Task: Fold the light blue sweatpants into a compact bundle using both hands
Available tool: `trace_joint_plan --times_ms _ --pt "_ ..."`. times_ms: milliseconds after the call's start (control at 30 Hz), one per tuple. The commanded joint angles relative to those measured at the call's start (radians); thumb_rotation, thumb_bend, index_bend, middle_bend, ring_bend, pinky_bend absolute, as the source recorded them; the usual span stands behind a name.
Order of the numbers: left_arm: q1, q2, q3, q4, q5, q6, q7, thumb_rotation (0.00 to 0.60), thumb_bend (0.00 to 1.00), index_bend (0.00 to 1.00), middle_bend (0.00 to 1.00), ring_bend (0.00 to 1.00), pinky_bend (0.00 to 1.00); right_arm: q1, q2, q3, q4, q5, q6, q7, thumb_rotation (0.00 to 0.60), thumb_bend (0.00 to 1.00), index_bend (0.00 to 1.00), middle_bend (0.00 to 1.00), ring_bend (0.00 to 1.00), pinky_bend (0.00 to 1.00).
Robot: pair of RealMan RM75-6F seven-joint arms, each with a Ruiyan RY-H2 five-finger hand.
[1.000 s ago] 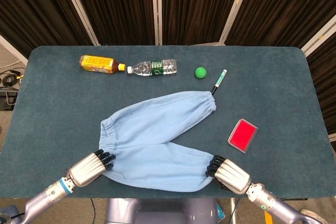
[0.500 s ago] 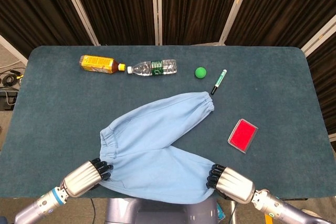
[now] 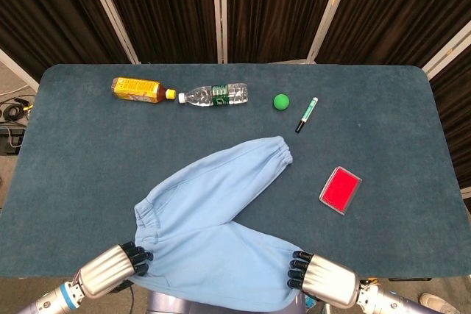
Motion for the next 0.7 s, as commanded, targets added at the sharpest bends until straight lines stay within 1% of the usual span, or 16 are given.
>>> trace_joint_plan --times_ms 33,267,467,567,700 --pt "0.006 0.01 0.013 -0.002 0.01 0.01 -0.018 0.6 0.38 0.58 0.3 0.34 0.41 -0.003 0.017 -0.013 -0.021 -0.021 0.002 -0.014 0.6 0.64 0.57 0.51 0.37 0.31" --pt "0.01 0.019 0.027 -0.007 0.025 0.015 -0.048 0.6 0.38 0.58 0.31 0.34 0.41 -0.008 0.033 -0.021 -0.029 -0.041 0.008 -0.02 0.6 0.64 0.57 0.51 0.38 0.31" --pt "0.01 0.018 0.025 -0.007 0.024 0.008 -0.056 0.6 0.38 0.58 0.3 0.34 0.41 -0.012 0.033 -0.019 -0.024 -0.038 0.009 -0.013 0.6 0.64 0.57 0.51 0.38 0.31" --pt "0.011 0.015 0.011 -0.01 0.01 0.007 -0.061 0.6 0.38 0.58 0.31 0.34 0.41 -0.014 0.03 -0.012 -0.02 -0.029 0.01 -0.005 0.6 0.64 0.57 0.51 0.38 0.31" --pt "0.008 0.014 -0.023 -0.025 -0.027 0.008 -0.074 0.6 0.38 0.58 0.3 0.34 0.41 -0.013 0.027 0.012 -0.02 0.004 0.008 0.009 0.6 0.64 0.57 0.51 0.38 0.31"
